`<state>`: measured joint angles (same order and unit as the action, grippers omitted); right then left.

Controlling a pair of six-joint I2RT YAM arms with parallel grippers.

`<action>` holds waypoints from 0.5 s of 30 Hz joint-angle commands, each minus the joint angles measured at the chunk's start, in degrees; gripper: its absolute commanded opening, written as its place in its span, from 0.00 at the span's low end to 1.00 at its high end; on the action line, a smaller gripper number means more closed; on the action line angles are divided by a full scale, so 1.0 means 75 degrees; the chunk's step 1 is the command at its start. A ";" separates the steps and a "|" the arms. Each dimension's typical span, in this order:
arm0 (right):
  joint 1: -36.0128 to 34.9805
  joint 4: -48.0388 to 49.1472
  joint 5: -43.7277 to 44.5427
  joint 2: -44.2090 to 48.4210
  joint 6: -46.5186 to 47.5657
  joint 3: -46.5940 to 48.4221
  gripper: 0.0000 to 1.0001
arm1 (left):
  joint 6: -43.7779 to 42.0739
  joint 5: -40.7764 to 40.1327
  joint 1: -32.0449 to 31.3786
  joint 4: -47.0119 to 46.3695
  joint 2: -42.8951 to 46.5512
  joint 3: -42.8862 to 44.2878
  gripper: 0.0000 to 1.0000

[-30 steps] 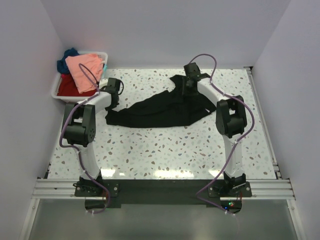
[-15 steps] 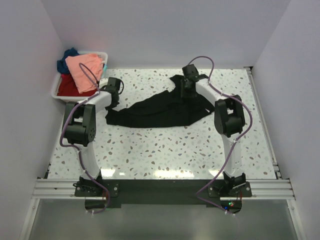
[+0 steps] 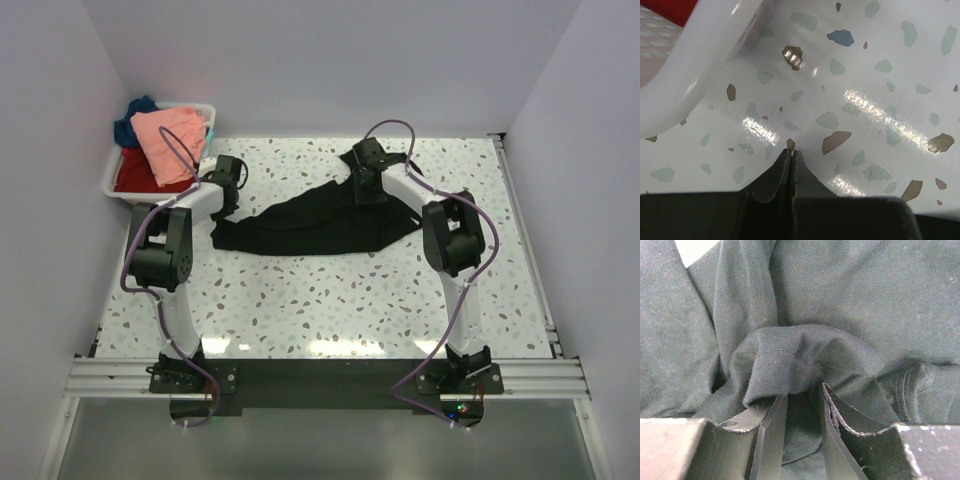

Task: Fold and stack the t-shirts
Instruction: Flatten the tshirt out

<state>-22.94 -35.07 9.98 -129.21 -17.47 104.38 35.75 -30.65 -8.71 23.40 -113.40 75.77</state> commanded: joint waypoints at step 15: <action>-0.0059 0.0177 0.1096 -0.0057 0.0303 0.0930 0.32 | -0.0079 -0.0014 0.0001 -0.0132 -0.0020 0.0222 0.00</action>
<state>-23.24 -33.87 16.99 -129.21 -16.16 107.81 35.75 -30.44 -8.71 23.40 -113.49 75.77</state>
